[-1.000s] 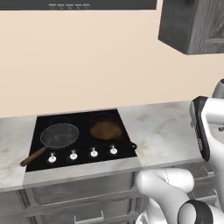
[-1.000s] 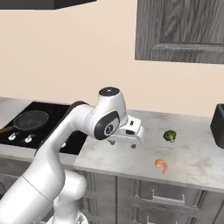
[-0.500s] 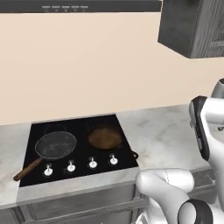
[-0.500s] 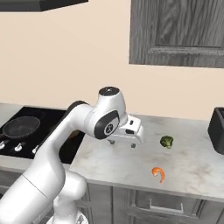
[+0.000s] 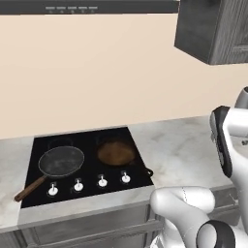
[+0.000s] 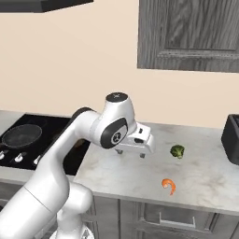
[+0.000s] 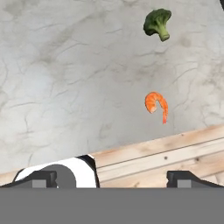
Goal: Place both pans onto different burners. Then place the broccoli and the shrimp on different pans.
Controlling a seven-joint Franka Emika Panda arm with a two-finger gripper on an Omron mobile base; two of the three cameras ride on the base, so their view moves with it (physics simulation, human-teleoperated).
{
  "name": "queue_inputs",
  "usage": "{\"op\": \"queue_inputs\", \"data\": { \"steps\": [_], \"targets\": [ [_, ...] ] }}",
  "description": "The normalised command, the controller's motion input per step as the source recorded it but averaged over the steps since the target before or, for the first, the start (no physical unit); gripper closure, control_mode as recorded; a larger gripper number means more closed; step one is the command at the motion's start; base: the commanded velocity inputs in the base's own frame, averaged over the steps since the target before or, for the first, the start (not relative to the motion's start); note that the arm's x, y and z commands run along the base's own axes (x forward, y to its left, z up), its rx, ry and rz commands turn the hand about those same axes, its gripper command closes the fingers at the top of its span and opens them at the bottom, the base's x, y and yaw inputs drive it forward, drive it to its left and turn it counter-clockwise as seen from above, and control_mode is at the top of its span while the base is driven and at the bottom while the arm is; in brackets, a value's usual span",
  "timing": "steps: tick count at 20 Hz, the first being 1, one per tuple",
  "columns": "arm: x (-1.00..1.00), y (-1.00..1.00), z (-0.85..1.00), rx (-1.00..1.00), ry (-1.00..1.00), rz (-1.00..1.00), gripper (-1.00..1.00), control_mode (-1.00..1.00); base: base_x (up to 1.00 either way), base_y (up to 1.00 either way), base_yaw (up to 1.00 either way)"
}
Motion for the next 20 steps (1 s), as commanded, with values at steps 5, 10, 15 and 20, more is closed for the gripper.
{"op": "queue_inputs", "data": {
  "steps": [5, 10, 15, 20],
  "targets": [
    [0.14, -0.22, -0.07, 0.0, -0.01, 0.0, -1.0, -1.0, 0.07, -0.06, 0.0],
    [0.2, -0.44, -0.42, 0.0, -0.01, 0.0, -1.0, -1.0, 0.0, 0.0, 0.0],
    [0.16, -0.35, -0.41, 0.0, 0.0, 0.0, -1.0, -1.0, 0.0, 0.0, 0.0],
    [0.15, -0.33, -0.35, 0.0, 0.0, 0.0, -1.0, -1.0, 0.0, 0.0, 0.0]
  ]
}}
